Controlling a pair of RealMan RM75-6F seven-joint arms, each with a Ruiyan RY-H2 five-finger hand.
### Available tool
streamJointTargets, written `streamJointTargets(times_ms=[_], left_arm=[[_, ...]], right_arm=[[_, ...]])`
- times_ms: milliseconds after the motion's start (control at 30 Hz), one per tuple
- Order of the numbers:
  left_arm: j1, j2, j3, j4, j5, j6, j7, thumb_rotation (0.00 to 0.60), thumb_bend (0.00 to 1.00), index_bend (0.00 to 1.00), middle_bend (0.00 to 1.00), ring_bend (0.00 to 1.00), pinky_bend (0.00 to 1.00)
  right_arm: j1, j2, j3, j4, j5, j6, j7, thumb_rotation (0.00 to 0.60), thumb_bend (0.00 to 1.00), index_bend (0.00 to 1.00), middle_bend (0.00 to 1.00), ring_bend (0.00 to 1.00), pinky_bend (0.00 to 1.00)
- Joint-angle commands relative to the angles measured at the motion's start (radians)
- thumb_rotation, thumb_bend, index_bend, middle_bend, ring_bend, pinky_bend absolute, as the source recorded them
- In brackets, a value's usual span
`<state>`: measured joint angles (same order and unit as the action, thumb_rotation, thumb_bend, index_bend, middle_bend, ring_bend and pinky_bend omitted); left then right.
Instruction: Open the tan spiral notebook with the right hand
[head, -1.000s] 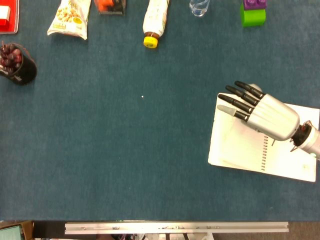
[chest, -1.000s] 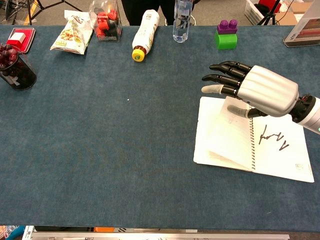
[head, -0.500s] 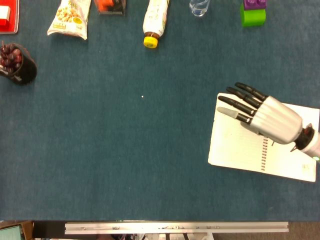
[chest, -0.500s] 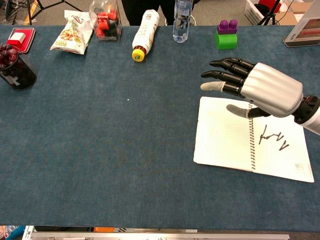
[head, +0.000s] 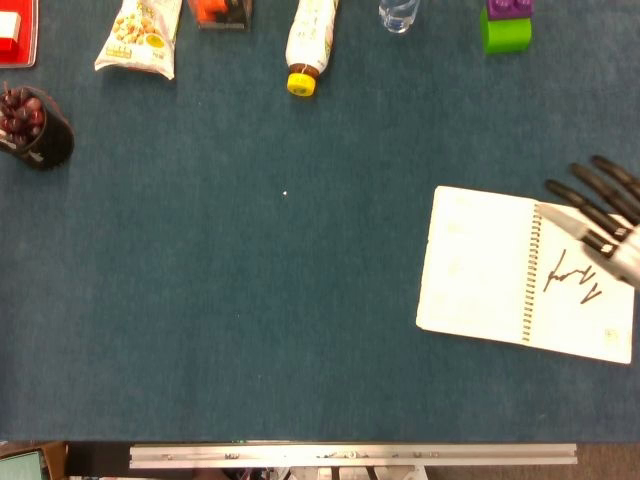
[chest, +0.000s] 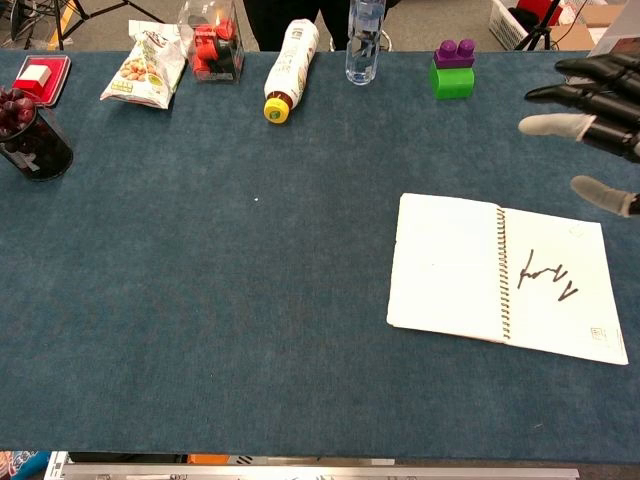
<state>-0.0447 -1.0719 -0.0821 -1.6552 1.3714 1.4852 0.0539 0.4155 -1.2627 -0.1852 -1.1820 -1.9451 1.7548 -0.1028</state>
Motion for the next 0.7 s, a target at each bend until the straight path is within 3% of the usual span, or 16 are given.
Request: streamJointTargets(times_ms=[33, 200, 467, 700], left_arm=[[-0.002, -0.002, 0.001, 0.001, 0.002, -0.002, 0.0, 0.6, 0.22, 0.47, 0.42, 0.42, 0.52], [-0.004, -0.005, 0.0, 0.006, 0.003, -0.003, -0.001, 0.6, 0.22, 0.47, 0.42, 0.42, 0.52], [-0.003, -0.04, -0.005, 0.06, 0.072, 0.048, -0.1, 0.6, 0.22, 0.5, 0.42, 0.41, 0.52], [-0.008, -0.053, 0.001, 0.076, 0.062, 0.028, -0.074, 0.6, 0.22, 0.49, 0.42, 0.41, 0.52]], right_arm=[[-0.089, 0.082, 0.001, -0.096, 0.021, 0.063, -0.1, 0.6, 0.36, 0.21, 0.18, 0.04, 0.13], [-0.152, 0.096, 0.003, -0.097, 0.046, 0.094, -0.111, 0.6, 0.36, 0.21, 0.19, 0.04, 0.13], [-0.292, 0.1, 0.036, -0.043, 0.188, 0.123, -0.054, 0.6, 0.36, 0.21, 0.19, 0.04, 0.13], [-0.348, 0.098, 0.067, -0.043, 0.256, 0.096, -0.034, 0.6, 0.36, 0.21, 0.19, 0.04, 0.13]])
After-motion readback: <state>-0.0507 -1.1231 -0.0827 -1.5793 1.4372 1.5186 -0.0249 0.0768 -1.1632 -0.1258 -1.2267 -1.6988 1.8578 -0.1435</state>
